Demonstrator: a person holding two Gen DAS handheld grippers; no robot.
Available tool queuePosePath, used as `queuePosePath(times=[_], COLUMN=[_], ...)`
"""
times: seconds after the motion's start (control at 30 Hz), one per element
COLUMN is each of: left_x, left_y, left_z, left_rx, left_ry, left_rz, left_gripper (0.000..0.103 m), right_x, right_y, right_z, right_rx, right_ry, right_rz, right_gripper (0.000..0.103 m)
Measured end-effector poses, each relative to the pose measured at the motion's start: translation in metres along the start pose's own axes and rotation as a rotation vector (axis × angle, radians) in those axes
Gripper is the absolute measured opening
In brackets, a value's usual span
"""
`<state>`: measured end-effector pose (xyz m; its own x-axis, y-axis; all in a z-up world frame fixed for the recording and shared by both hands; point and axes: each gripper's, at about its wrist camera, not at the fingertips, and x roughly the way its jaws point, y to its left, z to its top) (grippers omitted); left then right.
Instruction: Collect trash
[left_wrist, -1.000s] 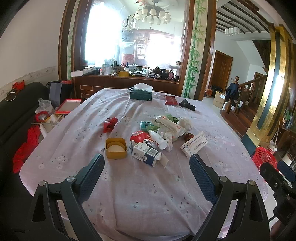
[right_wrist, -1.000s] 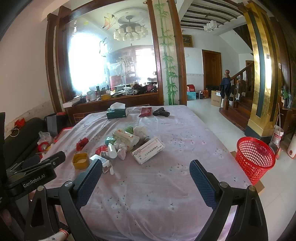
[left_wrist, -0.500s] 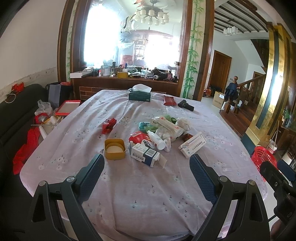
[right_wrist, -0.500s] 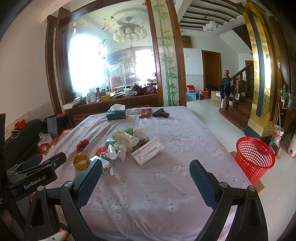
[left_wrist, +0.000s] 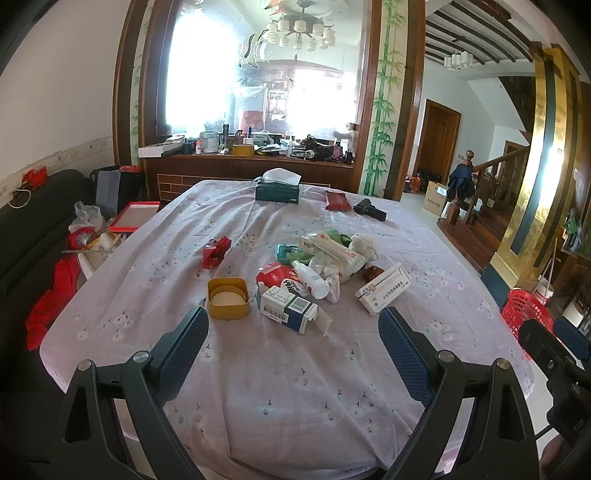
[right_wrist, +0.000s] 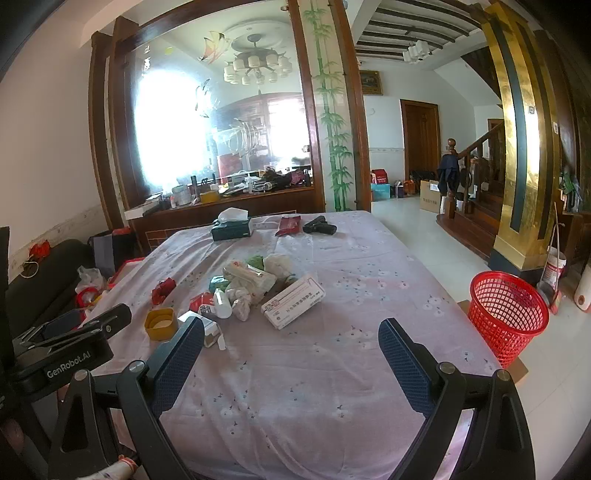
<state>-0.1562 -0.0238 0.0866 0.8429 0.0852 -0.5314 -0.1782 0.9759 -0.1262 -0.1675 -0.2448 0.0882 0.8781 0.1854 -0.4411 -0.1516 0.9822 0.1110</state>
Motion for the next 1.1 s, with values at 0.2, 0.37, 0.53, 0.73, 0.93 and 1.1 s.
queuePosePath(times=[0.2, 0.37, 0.53, 0.73, 0.93, 1.1], left_x=[0.000, -0.001, 0.006, 0.027, 0.046, 0.069], left_y=[-0.001, 0.005, 0.015, 0.030, 0.040, 0.049], left_z=[-0.001, 0.006, 0.019, 0.025, 0.024, 0.020], left_rx=[0.000, -0.018, -0.036, -0.068, -0.082, -0.097], left_ry=[0.000, 0.004, 0.001, 0.019, 0.058, 0.120], left_rz=[0.000, -0.008, -0.005, -0.013, 0.004, 0.012], left_gripper=[0.092, 0.092, 0.092, 0.092, 0.092, 0.092], right_x=[-0.001, 0.003, 0.012, 0.032, 0.051, 0.066], right_y=[0.000, 0.000, -0.003, -0.008, -0.002, -0.002], right_z=[0.002, 0.003, 0.002, 0.003, 0.005, 0.005], right_rx=[-0.002, 0.002, 0.033, 0.067, 0.013, 0.024], right_ry=[-0.001, 0.006, 0.004, 0.037, 0.069, 0.090], right_rz=[0.005, 0.016, 0.027, 0.047, 0.064, 0.120], right_gripper=[0.097, 0.097, 0.097, 0.097, 0.095, 0.095])
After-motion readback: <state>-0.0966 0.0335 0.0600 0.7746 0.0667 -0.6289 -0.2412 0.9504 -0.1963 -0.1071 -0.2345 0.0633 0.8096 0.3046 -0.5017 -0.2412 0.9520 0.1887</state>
